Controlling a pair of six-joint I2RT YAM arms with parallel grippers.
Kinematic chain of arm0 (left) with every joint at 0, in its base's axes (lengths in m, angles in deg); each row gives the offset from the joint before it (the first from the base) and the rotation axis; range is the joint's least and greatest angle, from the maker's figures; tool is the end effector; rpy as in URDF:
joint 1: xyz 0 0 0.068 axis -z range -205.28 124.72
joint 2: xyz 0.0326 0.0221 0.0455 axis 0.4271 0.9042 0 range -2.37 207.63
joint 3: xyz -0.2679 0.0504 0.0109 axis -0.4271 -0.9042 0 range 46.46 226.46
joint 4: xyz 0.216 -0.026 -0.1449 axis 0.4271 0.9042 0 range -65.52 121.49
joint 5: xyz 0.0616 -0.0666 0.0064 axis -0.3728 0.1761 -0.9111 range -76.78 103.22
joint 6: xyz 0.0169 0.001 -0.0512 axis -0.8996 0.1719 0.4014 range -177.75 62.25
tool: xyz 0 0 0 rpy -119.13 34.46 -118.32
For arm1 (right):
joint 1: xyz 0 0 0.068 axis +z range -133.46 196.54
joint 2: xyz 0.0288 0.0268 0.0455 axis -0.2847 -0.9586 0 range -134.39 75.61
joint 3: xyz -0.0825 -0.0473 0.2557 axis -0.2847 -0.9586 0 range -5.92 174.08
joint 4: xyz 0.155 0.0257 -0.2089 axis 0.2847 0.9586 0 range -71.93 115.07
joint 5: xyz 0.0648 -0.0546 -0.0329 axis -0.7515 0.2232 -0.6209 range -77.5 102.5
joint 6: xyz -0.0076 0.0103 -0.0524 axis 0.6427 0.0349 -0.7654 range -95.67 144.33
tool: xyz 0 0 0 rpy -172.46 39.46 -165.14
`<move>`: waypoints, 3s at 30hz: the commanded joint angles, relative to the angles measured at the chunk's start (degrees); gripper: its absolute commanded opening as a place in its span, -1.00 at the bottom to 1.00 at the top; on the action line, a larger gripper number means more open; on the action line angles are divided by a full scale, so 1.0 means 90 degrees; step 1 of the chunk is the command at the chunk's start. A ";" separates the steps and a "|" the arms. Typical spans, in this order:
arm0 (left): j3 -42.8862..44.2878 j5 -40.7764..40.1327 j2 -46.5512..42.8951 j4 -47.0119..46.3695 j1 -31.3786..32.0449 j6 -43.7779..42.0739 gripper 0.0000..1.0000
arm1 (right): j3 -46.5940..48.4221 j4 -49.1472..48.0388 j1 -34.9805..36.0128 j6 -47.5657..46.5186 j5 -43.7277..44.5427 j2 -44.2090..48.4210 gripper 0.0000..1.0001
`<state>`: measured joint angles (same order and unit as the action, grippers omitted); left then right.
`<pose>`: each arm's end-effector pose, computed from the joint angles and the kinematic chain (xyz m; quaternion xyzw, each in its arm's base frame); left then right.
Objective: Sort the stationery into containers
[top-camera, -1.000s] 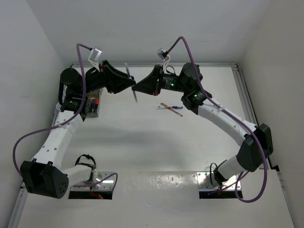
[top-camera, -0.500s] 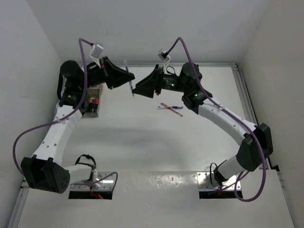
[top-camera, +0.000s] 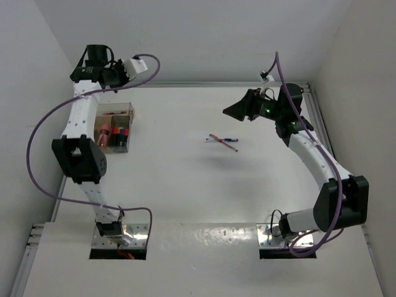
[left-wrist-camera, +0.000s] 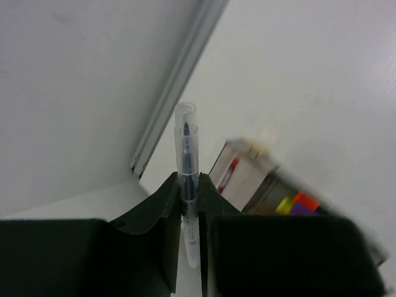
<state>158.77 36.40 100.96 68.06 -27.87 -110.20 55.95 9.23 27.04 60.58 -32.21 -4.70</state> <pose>0.4016 0.0040 0.4073 0.4503 0.7472 0.0526 0.4860 0.3148 0.0837 0.3365 -0.0819 0.7434 0.5034 0.4327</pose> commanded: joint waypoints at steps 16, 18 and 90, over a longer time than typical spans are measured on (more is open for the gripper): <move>0.1291 -0.1404 0.2669 0.0862 -0.0972 -0.3705 -0.98 | -0.0751 0.0191 -0.0757 -0.0805 -0.0150 -0.0080 0.34; 0.1106 -0.1394 0.2689 0.0755 -0.0962 -0.3617 -0.93 | -0.0751 0.0191 -0.0776 -0.0815 -0.0150 -0.0100 0.34; -0.2743 0.1829 -0.2477 -0.2664 0.0395 0.4577 0.34 | 0.2423 0.4176 0.0571 -0.8392 0.2917 -0.4211 -0.19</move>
<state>131.80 51.29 79.30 46.46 -24.81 -70.11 75.68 47.15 32.05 -12.14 -3.36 -41.95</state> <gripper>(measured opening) 0.670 0.406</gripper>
